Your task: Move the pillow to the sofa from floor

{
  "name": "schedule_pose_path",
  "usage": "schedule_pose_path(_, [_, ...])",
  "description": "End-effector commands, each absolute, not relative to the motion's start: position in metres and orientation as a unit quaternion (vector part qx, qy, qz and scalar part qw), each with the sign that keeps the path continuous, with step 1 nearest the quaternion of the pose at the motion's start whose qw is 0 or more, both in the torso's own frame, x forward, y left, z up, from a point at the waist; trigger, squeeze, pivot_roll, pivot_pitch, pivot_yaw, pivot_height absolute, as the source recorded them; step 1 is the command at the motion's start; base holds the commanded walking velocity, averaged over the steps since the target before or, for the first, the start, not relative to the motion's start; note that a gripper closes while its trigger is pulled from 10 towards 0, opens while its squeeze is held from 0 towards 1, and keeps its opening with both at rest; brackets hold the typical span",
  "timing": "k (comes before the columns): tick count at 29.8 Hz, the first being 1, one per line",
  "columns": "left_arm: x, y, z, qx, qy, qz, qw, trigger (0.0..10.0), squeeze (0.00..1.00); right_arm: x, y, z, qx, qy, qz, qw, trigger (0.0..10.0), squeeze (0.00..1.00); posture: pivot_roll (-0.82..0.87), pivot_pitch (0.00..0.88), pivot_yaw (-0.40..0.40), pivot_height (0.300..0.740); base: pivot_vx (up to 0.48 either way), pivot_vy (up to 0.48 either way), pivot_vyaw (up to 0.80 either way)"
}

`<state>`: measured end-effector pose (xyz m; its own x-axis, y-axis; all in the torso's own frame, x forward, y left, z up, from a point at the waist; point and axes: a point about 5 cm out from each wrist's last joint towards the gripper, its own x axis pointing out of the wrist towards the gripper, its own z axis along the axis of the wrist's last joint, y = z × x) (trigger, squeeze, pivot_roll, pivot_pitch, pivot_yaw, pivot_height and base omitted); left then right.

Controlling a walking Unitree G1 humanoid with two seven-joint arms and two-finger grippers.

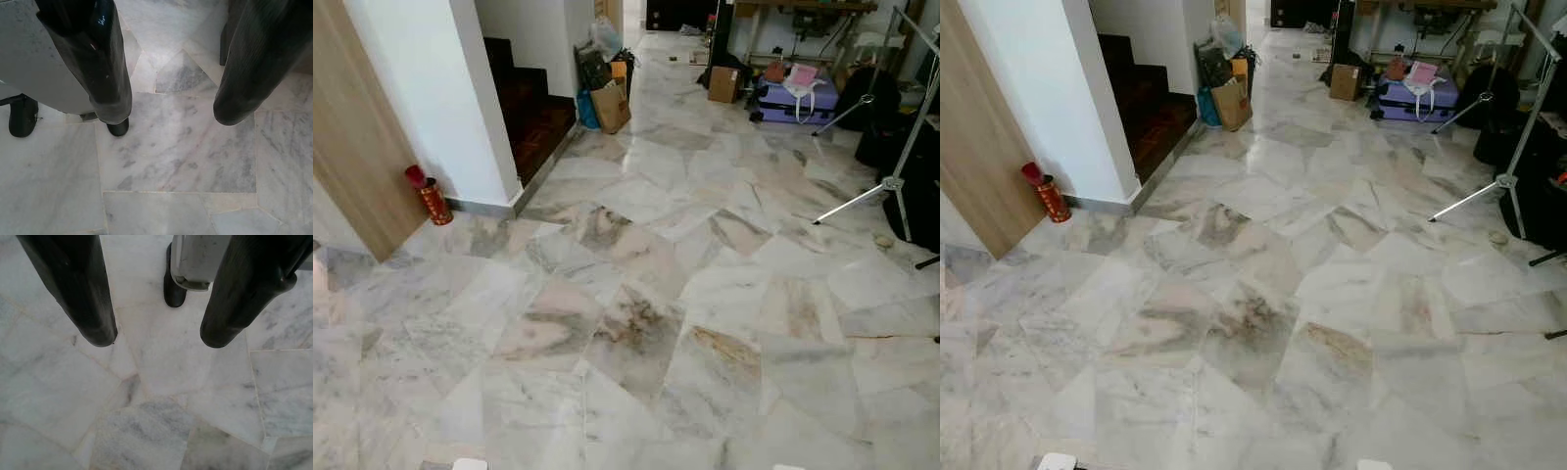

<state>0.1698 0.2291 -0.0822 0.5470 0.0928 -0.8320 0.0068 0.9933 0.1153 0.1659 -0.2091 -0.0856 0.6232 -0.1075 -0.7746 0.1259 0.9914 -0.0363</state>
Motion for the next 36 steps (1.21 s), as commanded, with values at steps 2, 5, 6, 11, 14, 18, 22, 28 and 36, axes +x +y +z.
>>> schedule_pose_path(2, [0.1641,0.2301,-0.0846,0.042,0.482,0.03,0.875,10.0,0.0,0.167,-0.2016,-0.0861,0.003,0.427,-0.051,0.903,10.0,0.0,-0.1,0.006,0.032,0.74,0.0,0.0,0.8])
schedule_pose_path(5, [0.1649,0.2274,-0.0849,0.039,0.483,0.023,0.874,10.0,0.0,0.1654,-0.201,-0.087,0.006,0.429,-0.054,0.902,10.0,0.0,-0.1,0.003,0.032,0.74,0.0,0.0,0.8])
schedule_pose_path(6, [0.1652,0.2267,-0.0849,0.039,0.483,0.022,0.875,10.0,0.0,0.1649,-0.2008,-0.0872,0.007,0.43,-0.054,0.901,10.0,0.0,-0.1,0.002,0.031,0.74,0.0,0.0,0.8])
schedule_pose_path(11, [0.1679,0.2246,-0.0842,0.034,0.479,0.024,0.877,10.0,0.0,0.1622,-0.2006,-0.0887,0.004,0.437,-0.049,0.898,10.0,0.0,-0.09,0.005,0.027,0.74,0.0,0.0,0.8])
schedule_pose_path(14, [0.1682,0.2245,-0.0841,0.033,0.478,0.024,0.877,10.0,0.0,0.1626,-0.2006,-0.0886,0.004,0.438,-0.048,0.898,10.0,0.0,-0.09,0.015,0.025,0.74,0.0,0.0,0.8])
schedule_pose_path(18, [0.1668,0.2242,-0.0849,0.029,0.482,0.026,0.875,10.0,0.0,0.1643,-0.1996,-0.088,0.004,0.436,-0.045,0.899,10.0,0.0,-0.09,0.023,0.021,0.74,0.0,0.0,0.8])
schedule_pose_path(22, [0.1658,0.2236,-0.0856,0.025,0.483,0.03,0.875,10.0,0.0,0.165,-0.1994,-0.0878,0.004,0.436,-0.044,0.899,10.0,0.0,-0.09,0.031,0.012,0.74,0.0,0.0,0.8])
schedule_pose_path(28, [0.1644,0.2216,-0.0866,0.017,0.483,0.036,0.875,10.0,0.0,0.1646,-0.2001,-0.088,0.004,0.439,-0.042,0.897,10.0,0.0,-0.08,0.035,0.006,0.74,0.0,0.0,0.8])
schedule_pose_path(36, [0.1627,0.2218,-0.0874,0.017,0.485,0.041,0.873,10.0,0.0,0.1643,-0.1999,-0.0883,0.003,0.441,-0.04,0.897,10.0,0.0,-0.08,0.038,0.002,0.74,0.0,0.0,0.8])
